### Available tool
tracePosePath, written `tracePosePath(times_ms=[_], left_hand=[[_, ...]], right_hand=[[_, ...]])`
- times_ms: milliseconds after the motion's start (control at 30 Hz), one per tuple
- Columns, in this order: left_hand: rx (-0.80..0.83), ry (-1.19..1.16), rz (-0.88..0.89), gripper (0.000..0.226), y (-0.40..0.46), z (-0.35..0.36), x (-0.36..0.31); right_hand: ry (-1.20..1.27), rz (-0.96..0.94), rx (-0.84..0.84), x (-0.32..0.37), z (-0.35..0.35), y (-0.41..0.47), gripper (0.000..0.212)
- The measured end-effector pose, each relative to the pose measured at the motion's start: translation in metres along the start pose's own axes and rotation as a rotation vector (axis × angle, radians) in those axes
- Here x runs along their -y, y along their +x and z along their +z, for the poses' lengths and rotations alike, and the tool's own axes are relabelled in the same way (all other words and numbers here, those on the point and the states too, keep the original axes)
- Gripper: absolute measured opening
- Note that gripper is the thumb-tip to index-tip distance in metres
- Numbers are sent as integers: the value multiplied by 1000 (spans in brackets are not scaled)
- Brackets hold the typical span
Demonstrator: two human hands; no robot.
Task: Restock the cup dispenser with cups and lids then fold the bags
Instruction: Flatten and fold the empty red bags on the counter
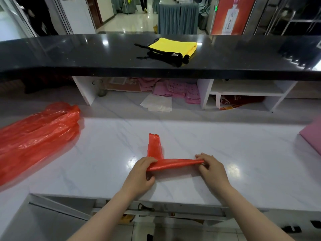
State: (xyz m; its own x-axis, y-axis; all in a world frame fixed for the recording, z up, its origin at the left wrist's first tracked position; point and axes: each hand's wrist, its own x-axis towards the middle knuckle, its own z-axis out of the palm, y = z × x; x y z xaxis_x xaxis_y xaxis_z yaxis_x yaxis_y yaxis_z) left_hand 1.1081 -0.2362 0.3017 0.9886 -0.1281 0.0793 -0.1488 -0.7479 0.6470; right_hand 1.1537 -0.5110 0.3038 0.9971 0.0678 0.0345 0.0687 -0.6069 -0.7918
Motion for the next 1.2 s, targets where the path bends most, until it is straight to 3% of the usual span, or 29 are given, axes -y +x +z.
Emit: tracePosePath(times_ms=[167,233,400,600,767,833,900,967,1033,1200], left_hand=[[-170,-190,-217,18,3,-3,-4],[-202,-194,-262,20,8,-3,-7],[-208,-154,-352,32,17,1,-13],[-242,-54,-376,32,25,3,-13],[-186,216,-297,48,23,5,-17],[-196,344,-174,58,23,6,-18],[-95,428,-14,67,27,7,-23],[32,490,90,72,32,12,-27],[123,475,67,70,32,18,-24],[222,391,24,64,30,21,-6]], right_hand=[[141,118,-40,5,0,5,16],[146,158,-68,6,3,8,9],[95,174,-130,5,12,11,28],[-132,78,-134,2,14,13,15],[-187,8,-95,-3,11,12,18],[-211,15,-106,0,12,12,20],[-298,-2,-103,3,15,10,29],[-505,-110,0,6,21,8,45],[-649,-250,162,7,29,7,53],[-642,-289,356,4,34,17,54]])
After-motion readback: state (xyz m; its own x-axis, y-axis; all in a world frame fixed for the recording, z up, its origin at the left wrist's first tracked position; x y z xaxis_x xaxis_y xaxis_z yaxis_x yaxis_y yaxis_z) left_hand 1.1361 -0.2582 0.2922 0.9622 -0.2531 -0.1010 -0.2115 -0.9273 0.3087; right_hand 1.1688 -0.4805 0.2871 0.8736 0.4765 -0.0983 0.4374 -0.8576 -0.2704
